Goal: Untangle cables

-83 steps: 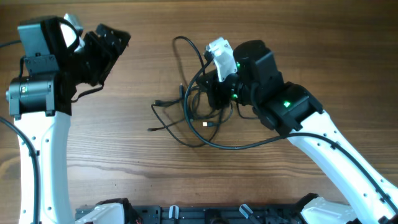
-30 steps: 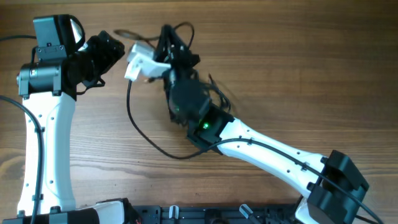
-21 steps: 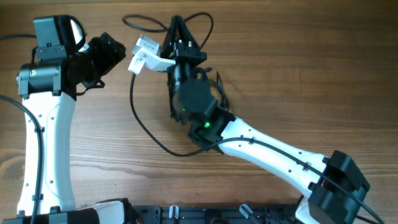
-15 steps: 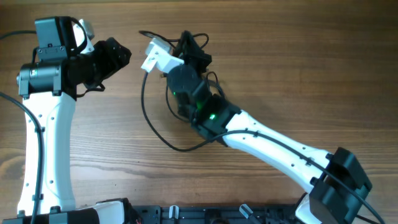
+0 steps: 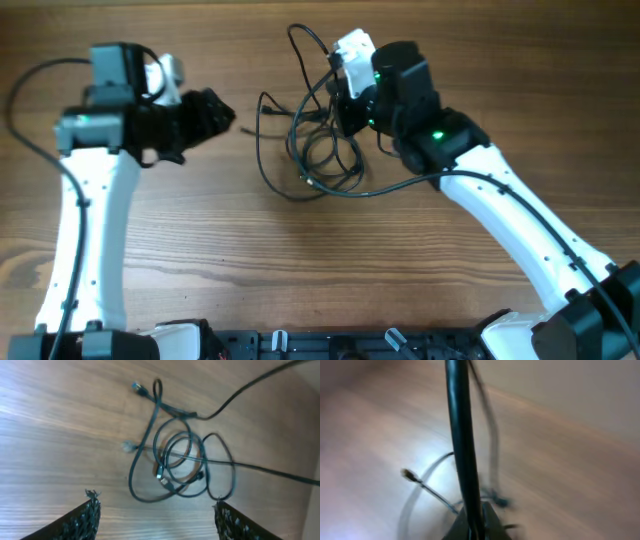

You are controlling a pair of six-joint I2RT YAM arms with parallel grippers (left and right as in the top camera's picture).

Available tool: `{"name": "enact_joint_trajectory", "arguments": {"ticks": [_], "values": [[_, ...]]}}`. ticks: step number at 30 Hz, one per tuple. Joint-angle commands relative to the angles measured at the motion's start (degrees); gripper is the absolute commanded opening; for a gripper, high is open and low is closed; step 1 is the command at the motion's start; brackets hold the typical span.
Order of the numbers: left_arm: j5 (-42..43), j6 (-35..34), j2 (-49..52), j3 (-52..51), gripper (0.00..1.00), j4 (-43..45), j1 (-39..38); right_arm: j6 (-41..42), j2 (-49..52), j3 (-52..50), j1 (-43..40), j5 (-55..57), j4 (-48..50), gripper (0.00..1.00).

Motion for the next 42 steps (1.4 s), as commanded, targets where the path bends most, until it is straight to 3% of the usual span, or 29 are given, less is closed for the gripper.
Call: {"name": "enact_joint_trajectory", "arguments": {"ticks": [1,8,12,15,20,23,27,36,42], "values": [[1.1,-2.1,0.6,-9.6,0.75,7.0,-3.6,7.4,-0.8,0.6,-0.5,-15.4,-1.2,0.04],[-3.7,-5.1,6.2,-17.9,0.69,20.6,-11.2,8.4,-0.8,0.6,-0.5,-20.2,-1.4,0.04],[-9.1,-11.3,12.2,-17.9,0.65,25.6,-14.0,8.4,-0.8,0.6,-0.5,-21.3,-3.1,0.04],[-12.9,-16.4,14.0,-17.9,0.62,25.8,-13.9,8.2,-0.8,0.6,-0.5,-21.0,-4.8,0.04],[-14.4,-16.5,14.0,-17.9,0.59,26.1,-13.9,8.0,-0.8,0.6,-0.5,-20.6,-5.1,0.04],[-21.4,-16.5,14.2,-18.1,0.64,23.3,-13.9,8.0,-0.8,0.6,-0.5,-20.7,-5.4,0.04],[-22.1,-16.5,16.6,-19.3,0.65,22.5,-13.9,8.2,-0.8,0.6,-0.6,-20.5,-4.7,0.04],[-20.4,-16.5,21.2,-19.8,0.62,22.1,-13.9,7.6,-1.9,0.6,-2.1,0.6,5.0,0.04],[-20.4,-16.5,21.2,-19.9,0.62,21.7,-13.9,2.9,-7.6,0.6,-3.1,11.8,12.0,0.04]]}}
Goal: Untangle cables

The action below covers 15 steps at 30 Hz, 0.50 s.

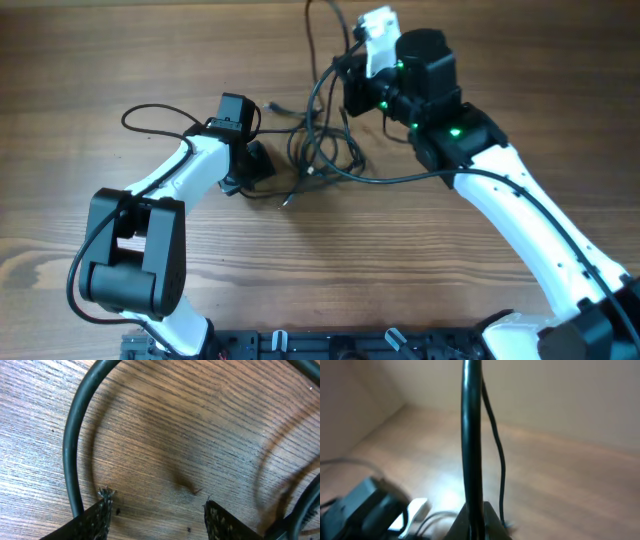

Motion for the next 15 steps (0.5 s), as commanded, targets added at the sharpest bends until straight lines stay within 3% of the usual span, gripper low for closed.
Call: {"name": "enact_joint_trajectory", "arguments": {"ticks": [1,11,15], "values": [[-0.8,-0.5,0.7,-1.0,0.62,-0.5,0.1,-3.2,-6.1,0.6,-0.4,7.7,3.8,0.04],[-0.8,-0.5,0.7,-1.0,0.61,-0.6,0.1,3.1,-8.7,0.6,-0.4,-1.0,11.7,0.04],[-0.8,-0.5,0.7,-1.0,0.61,-0.5,0.1,2.0,-9.0,0.6,-0.4,3.0,16.3,0.04]]}}
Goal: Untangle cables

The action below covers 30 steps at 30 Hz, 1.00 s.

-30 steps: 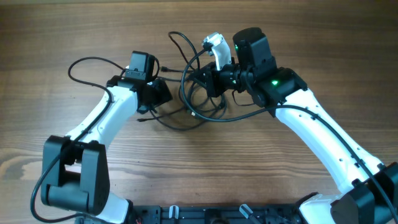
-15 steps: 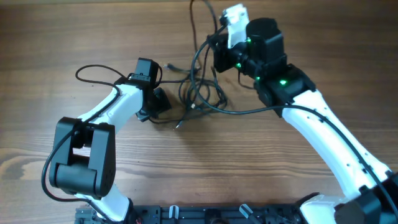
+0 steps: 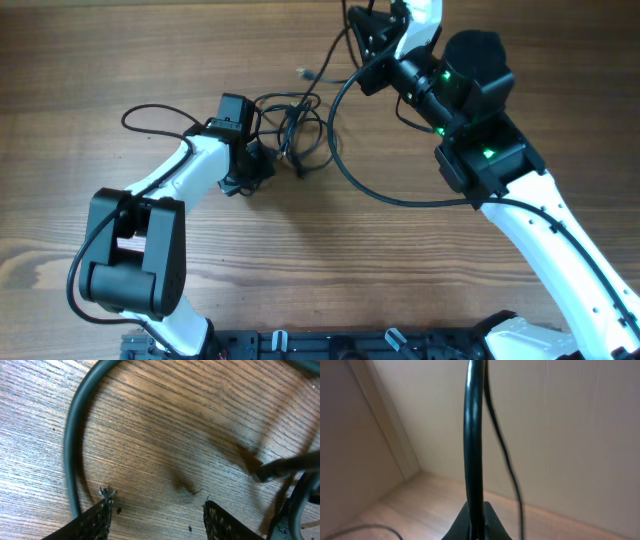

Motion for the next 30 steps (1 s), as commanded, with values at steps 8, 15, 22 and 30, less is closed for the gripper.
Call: {"name": "enact_joint_trajectory", "arguments": {"ticks": [8,15,22,30], "values": [[-0.8,-0.5,0.7,-1.0,0.60,-0.3,0.1,-9.4,-2.0,0.7,-0.2,31.6,6.1,0.04],[-0.8,-0.5,0.7,-1.0,0.60,-0.3,0.1,-20.0,-5.1,0.7,-0.2,44.6,19.6,0.04],[-0.3,2.3,-0.3,-0.1,0.85,-1.0,0.1,-18.2,-6.2,0.7,-0.2,45.0,5.2,0.04],[2.7,7.0,-16.1,11.6,1.00,-11.7,0.1,-14.9,-6.2,0.7,-0.2,41.3,-11.5,0.04]]}}
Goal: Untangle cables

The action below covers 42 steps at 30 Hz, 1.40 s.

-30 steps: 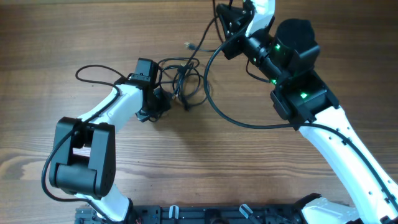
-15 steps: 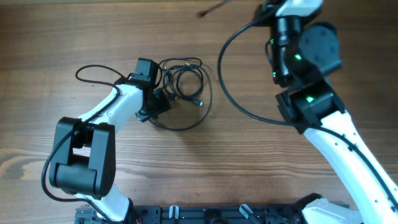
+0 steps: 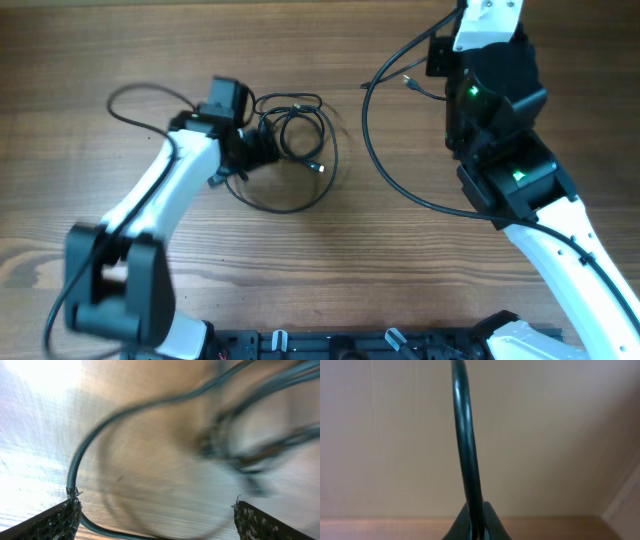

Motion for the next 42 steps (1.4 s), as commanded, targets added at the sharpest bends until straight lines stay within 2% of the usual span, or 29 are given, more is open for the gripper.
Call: {"name": "enact_joint_trajectory", "arguments": {"ticks": [1,3,7,11,13,15,19,22,25,31,36,37,38,40,41,42], "values": [[4.2,4.0,-10.2,5.0,1.00,-2.5,0.0,2.0,-0.3,0.4,-0.4,-2.7,-3.2,0.04],[8.6,6.0,-14.0,5.0,1.00,-3.9,0.0,2.8,-0.3,0.4,-1.6,-5.7,-5.6,0.04],[11.1,6.2,-18.5,5.0,1.00,-7.2,0.0,5.4,-0.3,0.4,-6.3,-14.2,-9.1,0.04],[11.1,6.2,-22.8,5.0,1.00,-8.6,0.0,11.0,-0.3,0.4,-18.2,-30.3,-10.5,0.04],[12.7,6.1,-23.6,5.0,1.00,-9.4,0.0,15.4,0.1,0.9,-27.8,-40.0,-10.2,0.04],[12.8,6.0,-23.3,5.0,1.00,-10.0,0.0,18.5,1.1,1.6,-34.0,-46.7,-9.4,0.04],[12.8,6.0,-22.8,5.0,1.00,-11.4,0.0,29.1,5.6,2.1,-49.4,-59.7,-1.9,0.04],[12.8,6.0,-22.3,5.0,1.00,-12.2,-0.1,35.8,9.9,2.1,-55.9,-61.8,4.2,0.04],[13.0,6.0,-22.2,5.0,1.00,-12.9,-0.1,38.6,15.0,2.1,-61.4,-61.6,7.2,0.04],[13.0,6.0,-22.2,5.0,1.00,-13.9,-0.1,40.2,26.5,2.1,-73.7,-59.8,3.5,0.04],[13.0,5.5,-22.2,5.0,1.00,-13.7,-0.1,36.3,30.2,2.0,-77.5,-56.6,0.9,0.05],[13.0,5.3,-22.2,5.0,1.00,-13.7,-0.1,35.6,30.2,2.0,-77.5,-55.0,0.5,0.08],[13.0,4.7,-22.2,5.0,1.00,-13.7,-0.1,35.6,30.2,2.0,-77.5,-53.1,0.5,0.17],[13.5,4.5,-22.2,5.0,1.00,-13.7,-0.1,35.6,30.2,2.0,-77.4,-51.5,0.5,0.20],[13.7,4.5,-22.2,5.0,1.00,-13.7,-0.1,35.6,30.2,2.0,-77.4,-50.9,0.4,0.29],[13.7,4.5,-22.2,5.0,1.00,-13.8,-0.1,35.6,30.2,2.0,-77.4,-50.0,0.0,0.49]]}}
